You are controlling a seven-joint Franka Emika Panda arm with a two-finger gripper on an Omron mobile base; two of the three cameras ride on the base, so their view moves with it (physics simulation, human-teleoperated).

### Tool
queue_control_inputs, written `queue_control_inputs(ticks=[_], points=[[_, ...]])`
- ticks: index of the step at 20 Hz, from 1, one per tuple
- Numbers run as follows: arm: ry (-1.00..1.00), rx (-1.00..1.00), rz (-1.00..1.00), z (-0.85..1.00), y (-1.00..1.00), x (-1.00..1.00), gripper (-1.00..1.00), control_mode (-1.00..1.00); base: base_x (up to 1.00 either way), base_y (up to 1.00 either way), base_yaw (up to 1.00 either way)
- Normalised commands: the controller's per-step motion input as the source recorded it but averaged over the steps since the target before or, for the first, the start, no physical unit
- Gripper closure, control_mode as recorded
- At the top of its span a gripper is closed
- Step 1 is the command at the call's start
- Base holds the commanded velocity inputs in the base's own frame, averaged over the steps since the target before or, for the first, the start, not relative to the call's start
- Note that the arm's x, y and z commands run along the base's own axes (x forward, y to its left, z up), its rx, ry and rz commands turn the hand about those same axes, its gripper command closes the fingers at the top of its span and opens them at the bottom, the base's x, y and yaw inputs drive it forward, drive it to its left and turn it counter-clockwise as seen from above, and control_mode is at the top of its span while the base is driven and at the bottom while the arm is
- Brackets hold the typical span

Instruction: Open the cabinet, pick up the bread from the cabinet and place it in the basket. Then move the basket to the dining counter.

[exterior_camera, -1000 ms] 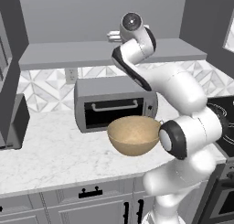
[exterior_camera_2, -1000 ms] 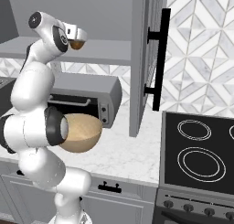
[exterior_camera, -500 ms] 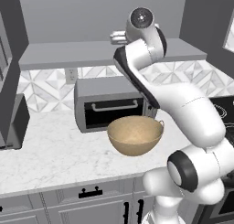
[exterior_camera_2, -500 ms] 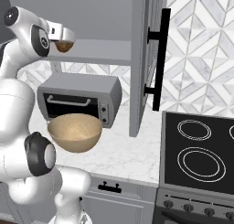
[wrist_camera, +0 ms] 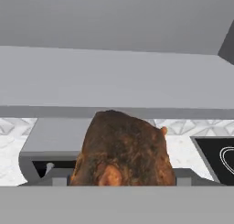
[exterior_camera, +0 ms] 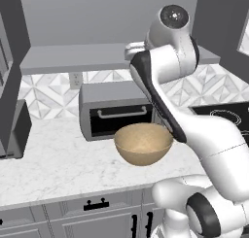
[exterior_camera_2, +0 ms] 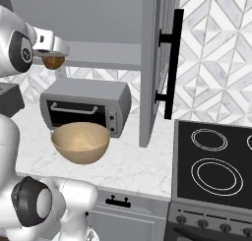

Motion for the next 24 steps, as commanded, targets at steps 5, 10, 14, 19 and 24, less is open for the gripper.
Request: queue_control_inputs(ticks=[5,10,14,19,24], points=[[0.17,0.00,0.03,-0.79,0.00,-1.00,1.00,-1.00,0.00,0.00,0.00],[0.00,0.07,0.15,-0.88,0.00,-0.90,1.00,-1.00,0.00,0.00,0.00],[0.16,0.09,0.04,-0.84,0.01,-0.08,1.00,-1.00,0.00,0.00,0.00],[0.27,0.06,-0.01,-0.71,-0.02,0.10,1.00,-1.00,0.00,0.00,0.00],[0.20,0.00,-0.02,-0.41,-0.01,0.33,1.00,-1.00,0.00,0.00,0.00]])
